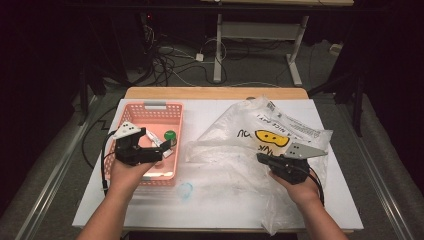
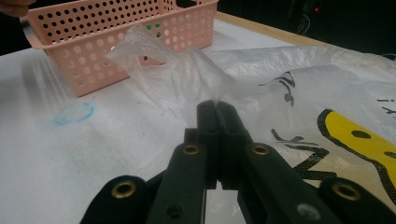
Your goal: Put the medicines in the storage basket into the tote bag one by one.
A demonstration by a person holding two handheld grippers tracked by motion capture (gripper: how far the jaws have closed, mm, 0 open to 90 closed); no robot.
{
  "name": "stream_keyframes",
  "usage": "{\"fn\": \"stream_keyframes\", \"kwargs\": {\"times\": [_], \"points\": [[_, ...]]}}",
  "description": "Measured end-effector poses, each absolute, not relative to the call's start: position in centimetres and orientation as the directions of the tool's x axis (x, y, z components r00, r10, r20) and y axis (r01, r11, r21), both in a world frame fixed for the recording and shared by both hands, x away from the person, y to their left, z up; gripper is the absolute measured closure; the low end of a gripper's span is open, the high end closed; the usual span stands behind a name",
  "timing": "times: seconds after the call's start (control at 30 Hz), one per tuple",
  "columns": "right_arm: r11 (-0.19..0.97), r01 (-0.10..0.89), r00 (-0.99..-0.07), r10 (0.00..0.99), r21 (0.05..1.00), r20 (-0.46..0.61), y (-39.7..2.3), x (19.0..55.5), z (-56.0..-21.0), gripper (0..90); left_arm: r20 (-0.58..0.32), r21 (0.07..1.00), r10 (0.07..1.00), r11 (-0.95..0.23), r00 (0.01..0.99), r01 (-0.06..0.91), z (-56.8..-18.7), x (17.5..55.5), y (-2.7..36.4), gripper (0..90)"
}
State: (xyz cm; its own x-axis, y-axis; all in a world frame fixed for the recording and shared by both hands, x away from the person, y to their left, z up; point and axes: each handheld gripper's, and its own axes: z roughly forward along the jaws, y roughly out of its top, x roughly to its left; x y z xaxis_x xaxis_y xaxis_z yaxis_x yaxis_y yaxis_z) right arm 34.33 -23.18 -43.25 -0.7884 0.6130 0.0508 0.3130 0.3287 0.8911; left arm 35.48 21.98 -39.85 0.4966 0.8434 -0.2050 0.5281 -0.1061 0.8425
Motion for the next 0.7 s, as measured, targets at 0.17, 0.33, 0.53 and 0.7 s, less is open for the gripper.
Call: {"fn": "stream_keyframes", "kwargs": {"times": [0.17, 0.33, 0.53, 0.7], "points": [[0.347, 0.309, -0.795, 0.605, 0.885, 0.04, -22.9, 34.2, -43.4, 90.0, -0.182, 0.805, 0.878, -0.125, 0.442, 0.58, -39.9, 37.8, 22.7, 1.4], [0.352, 0.299, -0.797, 0.604, 0.887, 0.029, -23.0, 34.0, -43.2, 90.0, -0.216, 0.751, 0.894, -0.104, 0.392, 0.652, -40.8, 39.8, 23.8, 13.2], [0.359, 0.301, -0.798, 0.602, 0.884, 0.028, -23.1, 34.1, -43.4, 90.0, -0.249, 0.672, 0.911, -0.083, 0.33, 0.736, -41.9, 42.5, 24.4, 31.6], [0.369, 0.304, -0.799, 0.601, 0.878, 0.024, -23.0, 34.1, -43.6, 90.0, -0.236, 0.603, 0.933, -0.078, 0.271, 0.794, -43.1, 44.4, 24.5, 31.6]]}}
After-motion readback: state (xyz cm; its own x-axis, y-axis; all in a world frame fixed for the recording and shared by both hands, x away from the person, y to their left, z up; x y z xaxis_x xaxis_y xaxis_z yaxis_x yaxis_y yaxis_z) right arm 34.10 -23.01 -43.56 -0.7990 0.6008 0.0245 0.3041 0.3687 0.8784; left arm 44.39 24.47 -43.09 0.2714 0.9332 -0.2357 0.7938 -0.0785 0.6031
